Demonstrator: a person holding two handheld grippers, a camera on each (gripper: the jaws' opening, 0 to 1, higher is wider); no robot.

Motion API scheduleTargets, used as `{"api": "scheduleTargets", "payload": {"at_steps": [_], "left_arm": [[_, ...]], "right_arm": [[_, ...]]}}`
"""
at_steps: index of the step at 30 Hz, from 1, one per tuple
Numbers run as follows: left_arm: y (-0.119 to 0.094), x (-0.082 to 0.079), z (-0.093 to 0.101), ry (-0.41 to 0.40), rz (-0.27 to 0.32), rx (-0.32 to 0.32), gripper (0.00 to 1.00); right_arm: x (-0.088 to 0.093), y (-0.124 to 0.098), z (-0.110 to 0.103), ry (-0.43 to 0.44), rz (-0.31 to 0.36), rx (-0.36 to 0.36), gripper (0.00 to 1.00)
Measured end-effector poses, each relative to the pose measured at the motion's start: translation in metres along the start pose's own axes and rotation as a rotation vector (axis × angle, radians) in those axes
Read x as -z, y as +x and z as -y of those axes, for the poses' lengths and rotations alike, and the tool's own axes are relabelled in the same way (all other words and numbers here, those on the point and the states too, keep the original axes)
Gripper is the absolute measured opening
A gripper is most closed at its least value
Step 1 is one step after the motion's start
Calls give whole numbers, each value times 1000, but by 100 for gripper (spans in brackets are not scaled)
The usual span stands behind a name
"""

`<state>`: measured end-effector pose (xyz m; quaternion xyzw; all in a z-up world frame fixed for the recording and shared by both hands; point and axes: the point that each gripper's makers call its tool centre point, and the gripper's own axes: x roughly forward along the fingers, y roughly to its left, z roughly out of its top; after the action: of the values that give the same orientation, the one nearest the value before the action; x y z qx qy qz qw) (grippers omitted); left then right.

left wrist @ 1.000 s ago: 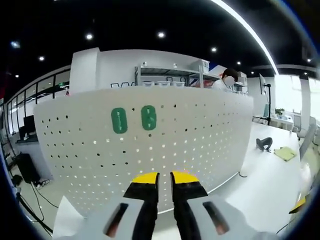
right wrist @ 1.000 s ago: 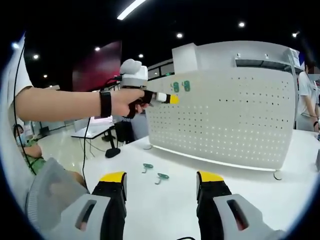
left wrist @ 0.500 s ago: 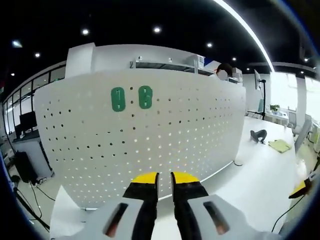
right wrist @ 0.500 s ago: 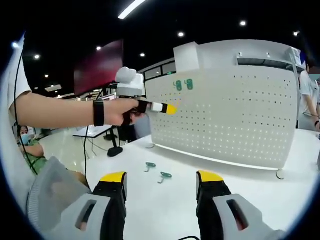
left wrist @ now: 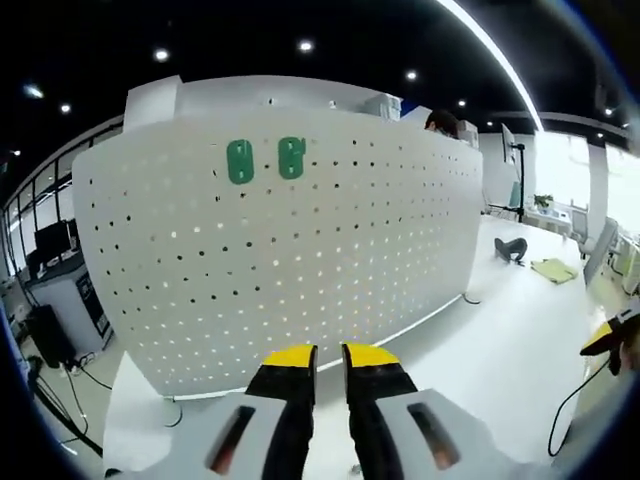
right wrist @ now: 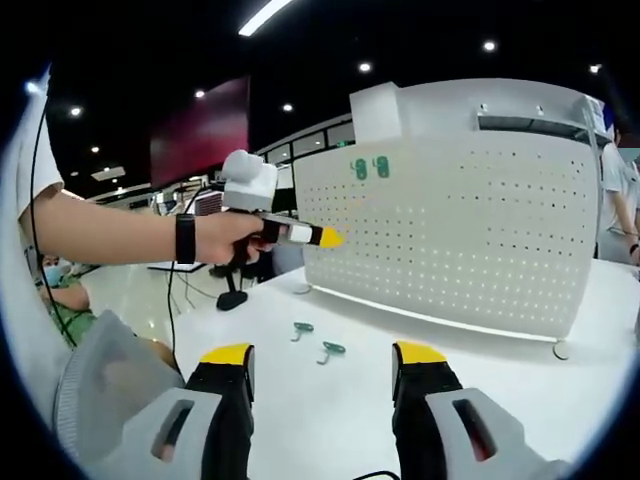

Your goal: Insert the hook assembly into the mounting plate slot until the hook locks in place.

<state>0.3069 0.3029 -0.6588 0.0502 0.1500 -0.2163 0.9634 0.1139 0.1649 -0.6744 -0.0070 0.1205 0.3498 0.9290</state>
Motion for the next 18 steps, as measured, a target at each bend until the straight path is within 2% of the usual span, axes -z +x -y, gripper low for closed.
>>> {"api": "scheduleTargets", "payload": {"at_steps": [10,14,18], "left_arm": [[-11,18,-5,1,-18,3,12],[-15,26,-2,34,-26,9,12],[-19,27,0,29,-13,17,14]], "right_arm": [[1,2,-3,3,1,-4,55],[3,3,-5,2,-2,-9,55],[5,3,-6,3,-8,-13,55]]}}
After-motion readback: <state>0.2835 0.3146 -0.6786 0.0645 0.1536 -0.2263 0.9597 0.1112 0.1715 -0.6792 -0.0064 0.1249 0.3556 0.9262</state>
